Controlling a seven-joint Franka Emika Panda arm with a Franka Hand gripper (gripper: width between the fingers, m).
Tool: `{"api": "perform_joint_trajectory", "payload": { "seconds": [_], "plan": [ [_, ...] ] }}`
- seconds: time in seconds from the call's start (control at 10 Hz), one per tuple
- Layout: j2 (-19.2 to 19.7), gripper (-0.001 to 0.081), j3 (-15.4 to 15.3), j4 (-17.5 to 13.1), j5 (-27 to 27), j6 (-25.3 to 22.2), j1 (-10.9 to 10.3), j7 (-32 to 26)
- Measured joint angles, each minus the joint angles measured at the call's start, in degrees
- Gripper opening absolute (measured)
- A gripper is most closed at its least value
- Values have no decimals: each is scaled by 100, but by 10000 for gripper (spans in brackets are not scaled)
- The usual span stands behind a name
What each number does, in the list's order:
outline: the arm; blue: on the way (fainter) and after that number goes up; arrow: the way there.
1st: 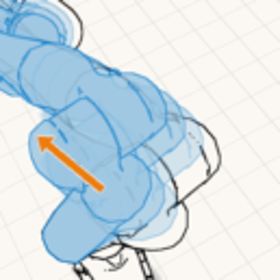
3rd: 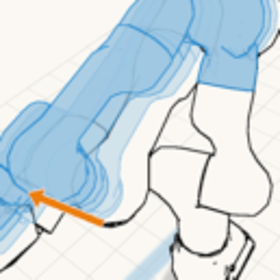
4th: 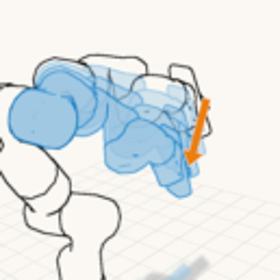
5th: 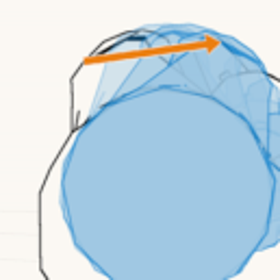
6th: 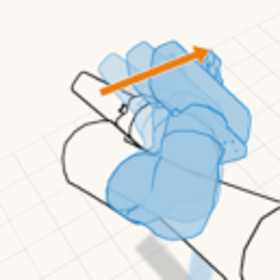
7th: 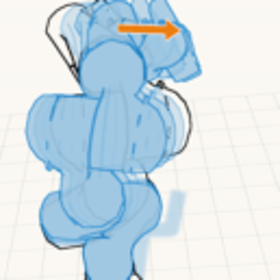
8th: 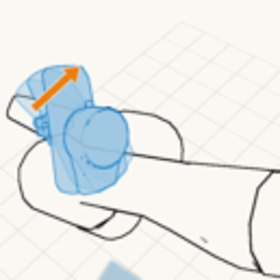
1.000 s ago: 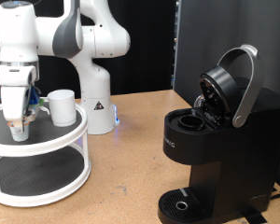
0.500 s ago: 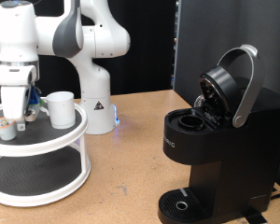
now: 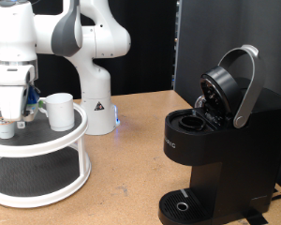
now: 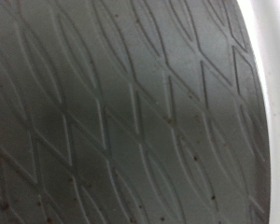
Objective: Make a cup of coffee with the keurig machine
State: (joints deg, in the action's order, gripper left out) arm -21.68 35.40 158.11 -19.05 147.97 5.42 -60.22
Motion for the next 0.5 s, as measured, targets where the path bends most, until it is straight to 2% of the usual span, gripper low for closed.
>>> {"api": "perform_joint_trajectory", "payload": {
  "seconds": [0.5],
  "plan": [
    [0,7,0,-38,0,-45,0,0]
  ]
}}
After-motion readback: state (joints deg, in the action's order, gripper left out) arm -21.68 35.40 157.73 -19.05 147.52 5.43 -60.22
